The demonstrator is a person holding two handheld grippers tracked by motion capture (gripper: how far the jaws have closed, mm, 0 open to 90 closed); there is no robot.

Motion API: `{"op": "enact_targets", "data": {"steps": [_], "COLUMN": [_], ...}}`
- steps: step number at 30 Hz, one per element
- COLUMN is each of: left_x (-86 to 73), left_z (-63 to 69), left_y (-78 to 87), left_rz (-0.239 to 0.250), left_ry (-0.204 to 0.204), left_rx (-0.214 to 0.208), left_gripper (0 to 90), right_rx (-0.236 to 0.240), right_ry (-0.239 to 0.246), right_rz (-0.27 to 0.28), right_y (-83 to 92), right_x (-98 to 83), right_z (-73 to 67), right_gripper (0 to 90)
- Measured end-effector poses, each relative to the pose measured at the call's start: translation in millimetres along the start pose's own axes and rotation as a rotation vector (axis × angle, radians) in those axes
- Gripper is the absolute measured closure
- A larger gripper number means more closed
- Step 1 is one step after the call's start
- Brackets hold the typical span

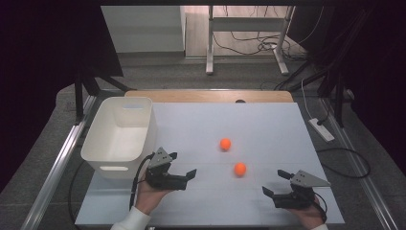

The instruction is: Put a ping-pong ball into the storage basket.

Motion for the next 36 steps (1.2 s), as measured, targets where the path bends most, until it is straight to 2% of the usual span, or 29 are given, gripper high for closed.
{"op": "enact_targets", "data": {"steps": [28, 36], "left_x": [16.4, 25.3], "left_z": [5.2, 11.4], "left_y": [-21.9, -32.7], "left_rz": [-0.016, -0.024], "left_ry": [-0.027, -0.048], "left_rx": [-0.011, -0.023], "left_gripper": [7.2, 7.3], "right_rx": [0.001, 0.0], "right_ry": [0.001, 0.0], "right_rz": [-0.002, -0.002], "right_y": [-0.3, 0.0], "right_x": [-0.4, -0.5], "right_z": [-0.5, -0.3], "right_gripper": [11.3, 11.3]}}
Point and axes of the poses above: each handheld gripper's, and its own axes: y roughly backward along the jaws, x roughly out of its top, z roughly to its right, the point moved 10 cm from there along -y, roughly forward along the jaws, and after that the axes turned 2 degrees about -z, right-handed, at the moved point
